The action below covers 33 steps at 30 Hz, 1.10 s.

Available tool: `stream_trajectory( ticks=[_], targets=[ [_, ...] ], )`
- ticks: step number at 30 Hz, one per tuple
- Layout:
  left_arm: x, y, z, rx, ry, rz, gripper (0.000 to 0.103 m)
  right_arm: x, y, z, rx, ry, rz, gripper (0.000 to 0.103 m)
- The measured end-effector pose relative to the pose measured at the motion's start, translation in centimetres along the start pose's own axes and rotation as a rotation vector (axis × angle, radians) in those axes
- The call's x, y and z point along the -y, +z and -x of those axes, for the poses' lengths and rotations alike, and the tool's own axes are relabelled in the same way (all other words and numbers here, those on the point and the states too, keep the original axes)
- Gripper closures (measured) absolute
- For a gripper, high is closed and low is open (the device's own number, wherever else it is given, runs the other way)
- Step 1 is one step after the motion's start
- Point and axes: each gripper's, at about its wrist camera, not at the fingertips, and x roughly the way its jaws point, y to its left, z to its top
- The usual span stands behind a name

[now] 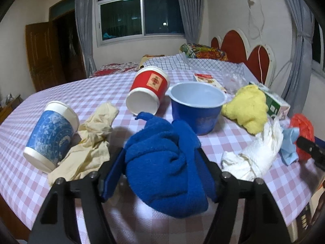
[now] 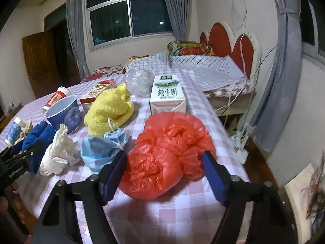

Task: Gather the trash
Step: 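Grasp the blue towel with the left tool while the right tool grasps the red bag, then carry the blue towel and red bag with both tools over the black bin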

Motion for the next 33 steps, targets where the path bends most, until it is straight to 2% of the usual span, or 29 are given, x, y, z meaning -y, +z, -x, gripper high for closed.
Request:
stream_trajectory(
  ticks=[1,3,6,17,24,33],
  targets=[
    [0.1,-0.1,0.0,-0.001,0.001,-0.007,0.037,0.0,-0.1,0.0,-0.001,0.010,-0.002,0.043],
    [0.1,-0.1,0.1,0.007,0.008,-0.021,0.054,0.0,-0.1,0.1,0.008,0.022,-0.001,0.052],
    [-0.3,0.2,0.4,0.039,-0.008,-0.007,0.067,-0.1,0.0,0.7,0.021,0.036,0.003,0.057],
    [0.6,1.1,5.7,0.171,-0.054,-0.034,0.069,1.1,0.6,6.2,0.123,0.028,-0.013,0.058],
    [5.2,0.1,11.5,0.280,-0.196,-0.148,0.069,5.5,-1.8,12.5,0.185,-0.030,-0.046,0.058],
    [12.6,-2.7,15.3,0.246,-0.405,-0.231,0.069,11.3,-6.7,19.0,0.185,-0.119,-0.104,0.058]
  ],
)
